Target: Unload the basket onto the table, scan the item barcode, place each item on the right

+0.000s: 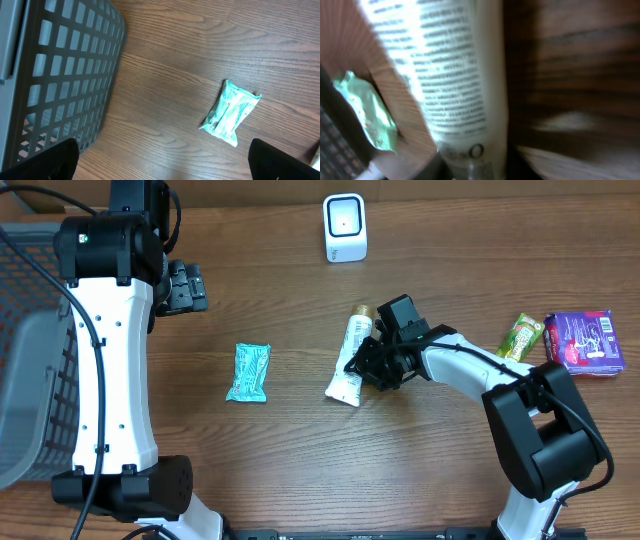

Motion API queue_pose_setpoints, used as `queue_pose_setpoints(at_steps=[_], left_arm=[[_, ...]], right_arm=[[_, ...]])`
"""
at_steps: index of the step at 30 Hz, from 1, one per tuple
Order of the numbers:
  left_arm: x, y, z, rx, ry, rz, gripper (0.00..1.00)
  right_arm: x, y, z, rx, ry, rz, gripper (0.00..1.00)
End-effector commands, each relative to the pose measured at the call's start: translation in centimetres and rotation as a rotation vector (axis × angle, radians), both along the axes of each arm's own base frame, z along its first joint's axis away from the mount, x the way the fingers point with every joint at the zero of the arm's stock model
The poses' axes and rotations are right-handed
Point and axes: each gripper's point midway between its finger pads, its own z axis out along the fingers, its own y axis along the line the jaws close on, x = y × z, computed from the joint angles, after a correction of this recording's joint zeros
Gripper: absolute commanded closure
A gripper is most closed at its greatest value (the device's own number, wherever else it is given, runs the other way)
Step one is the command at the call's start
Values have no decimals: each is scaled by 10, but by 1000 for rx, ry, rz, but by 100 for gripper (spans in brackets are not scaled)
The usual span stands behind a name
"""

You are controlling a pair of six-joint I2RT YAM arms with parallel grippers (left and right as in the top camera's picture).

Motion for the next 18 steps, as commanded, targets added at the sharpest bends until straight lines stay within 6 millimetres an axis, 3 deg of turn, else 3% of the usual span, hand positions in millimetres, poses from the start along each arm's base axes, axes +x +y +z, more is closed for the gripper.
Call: queue_pose_setpoints(at_steps=[1, 4, 7, 12, 18], left_arm=[[-1, 1, 9, 9, -28, -8, 0], [-1, 1, 9, 9, -28, -8, 0], [-1, 1, 9, 9, -28, -8, 1], [-1, 1, 9, 9, -28, -8, 0], [-1, 1, 9, 9, -28, -8, 0]], right_arm=[[-3, -9, -23, -55, 36, -43, 94], [1, -6, -15, -27, 1, 3, 96], [1, 2, 6, 68, -70, 134, 96], [-3, 5, 58, 158, -252, 380, 96], [-5, 3, 123, 146, -370, 486, 96]])
